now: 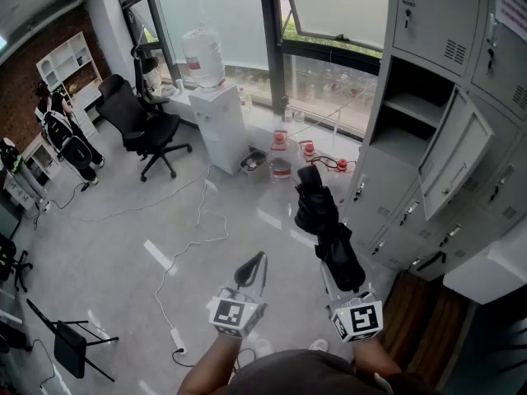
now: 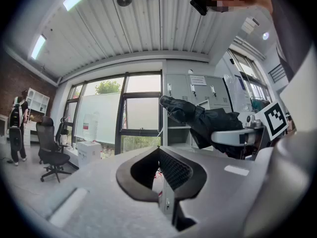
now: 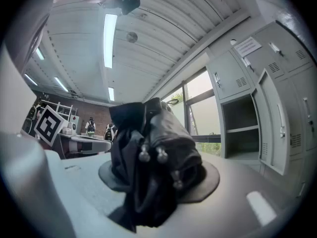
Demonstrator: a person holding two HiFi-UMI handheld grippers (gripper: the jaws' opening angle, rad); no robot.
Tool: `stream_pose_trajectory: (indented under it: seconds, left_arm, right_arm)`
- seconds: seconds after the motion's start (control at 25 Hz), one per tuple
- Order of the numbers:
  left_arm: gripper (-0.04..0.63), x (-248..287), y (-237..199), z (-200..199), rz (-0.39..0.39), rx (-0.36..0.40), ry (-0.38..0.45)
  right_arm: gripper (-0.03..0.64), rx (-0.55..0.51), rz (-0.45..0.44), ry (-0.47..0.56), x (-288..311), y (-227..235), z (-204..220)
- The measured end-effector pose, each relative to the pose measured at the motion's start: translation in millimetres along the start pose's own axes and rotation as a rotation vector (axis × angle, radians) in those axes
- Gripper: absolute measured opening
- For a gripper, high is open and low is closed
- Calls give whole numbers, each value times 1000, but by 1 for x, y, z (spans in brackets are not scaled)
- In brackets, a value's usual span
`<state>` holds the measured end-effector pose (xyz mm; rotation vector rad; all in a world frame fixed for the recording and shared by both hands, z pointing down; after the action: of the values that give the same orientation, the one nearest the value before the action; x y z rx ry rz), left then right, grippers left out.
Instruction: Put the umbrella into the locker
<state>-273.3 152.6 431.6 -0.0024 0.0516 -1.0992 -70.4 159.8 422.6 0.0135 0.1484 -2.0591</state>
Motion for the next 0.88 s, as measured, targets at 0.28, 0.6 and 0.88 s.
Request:
stream_pose_trajectory:
  seconds: [0.28,0.6,0.88]
  left_arm:
    - [5,-3,18,-1,10,12,-2]
    - [5,-2,32,1,20,17,-14]
    - [5,2,46,10,38,38,-36]
  right_arm:
    - [217,-39,-9,22,-8,6,-5]
    - [225,3,-17,61,-19,13,-13]
    - [225,53,-18,77,-25,25,-18]
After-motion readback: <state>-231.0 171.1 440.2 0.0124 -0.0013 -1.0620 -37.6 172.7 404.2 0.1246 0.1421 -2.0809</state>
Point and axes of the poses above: the fingertips, and each gripper's own axes: x forward along the fingers, y to its right, z out of its underside, the point moved 4 cm from there along -x, backward along the fingers, and after that the axes turned 3 degrees about -x, right-handed, at the moved point
